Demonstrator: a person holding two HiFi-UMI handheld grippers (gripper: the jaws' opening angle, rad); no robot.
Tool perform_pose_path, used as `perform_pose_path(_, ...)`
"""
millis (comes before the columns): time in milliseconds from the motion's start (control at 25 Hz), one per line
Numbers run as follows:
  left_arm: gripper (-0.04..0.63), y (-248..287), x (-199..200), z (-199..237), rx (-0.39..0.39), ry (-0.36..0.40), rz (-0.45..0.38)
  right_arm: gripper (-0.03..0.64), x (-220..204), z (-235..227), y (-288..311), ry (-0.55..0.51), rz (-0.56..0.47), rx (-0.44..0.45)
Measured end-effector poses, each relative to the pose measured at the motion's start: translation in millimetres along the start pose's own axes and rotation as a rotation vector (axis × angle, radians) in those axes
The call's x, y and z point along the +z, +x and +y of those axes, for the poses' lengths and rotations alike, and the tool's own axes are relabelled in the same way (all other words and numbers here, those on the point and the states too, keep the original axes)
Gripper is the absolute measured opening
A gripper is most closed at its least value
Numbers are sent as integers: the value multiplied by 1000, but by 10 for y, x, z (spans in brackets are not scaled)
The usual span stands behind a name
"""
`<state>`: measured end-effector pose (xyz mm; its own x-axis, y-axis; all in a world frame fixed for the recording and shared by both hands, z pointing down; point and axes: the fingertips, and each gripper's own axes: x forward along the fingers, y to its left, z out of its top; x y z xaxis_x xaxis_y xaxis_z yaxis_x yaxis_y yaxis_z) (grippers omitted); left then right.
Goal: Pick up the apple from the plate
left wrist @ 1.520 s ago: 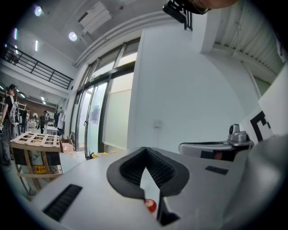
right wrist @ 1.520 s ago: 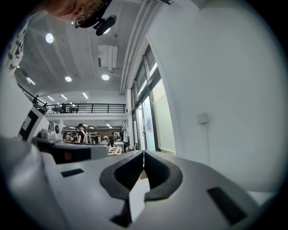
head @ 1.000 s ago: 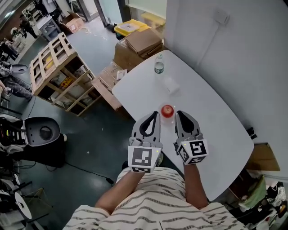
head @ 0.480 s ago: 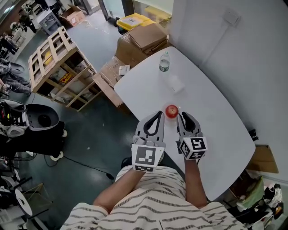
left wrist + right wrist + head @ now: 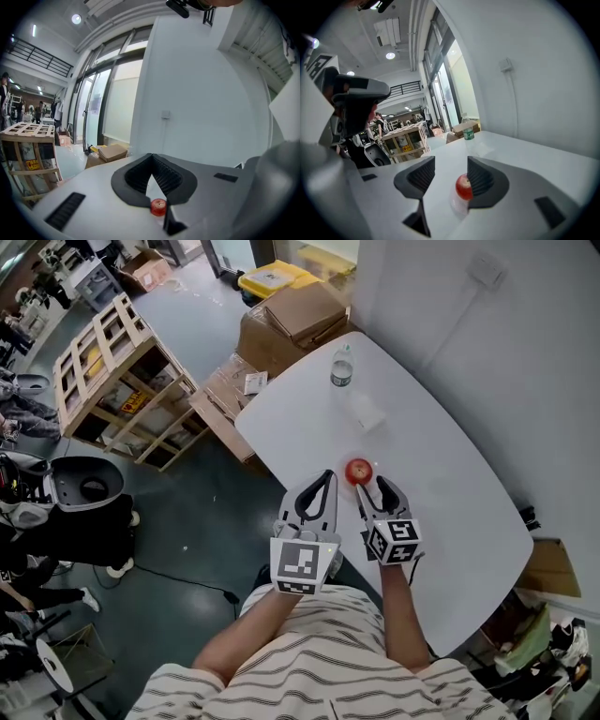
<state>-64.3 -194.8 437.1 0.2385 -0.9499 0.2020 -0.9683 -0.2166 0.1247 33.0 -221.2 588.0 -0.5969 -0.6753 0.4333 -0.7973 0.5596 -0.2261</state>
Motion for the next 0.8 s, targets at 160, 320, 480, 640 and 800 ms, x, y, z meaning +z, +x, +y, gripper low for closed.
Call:
perform_pose_path(160, 5, 39, -71, -8, -9, 2, 22, 242, -193, -73, 72, 23, 55, -1)
perform_pose_path(320, 5, 55, -147, 15, -11, 6, 48, 265, -337, -127, 142, 6, 88, -4)
perform_pose_path(480, 5, 69, -163, 35, -9, 9, 54, 275, -534, -192, 240, -37, 130, -17)
perform_pose_path(640, 5, 90, -201, 54, -7, 5, 63, 295, -669, -184, 322, -79, 133, -5)
perform_pose_path(800, 5, 132, -226, 44, -17, 3, 69, 298, -715, -188, 385, -144, 124, -5)
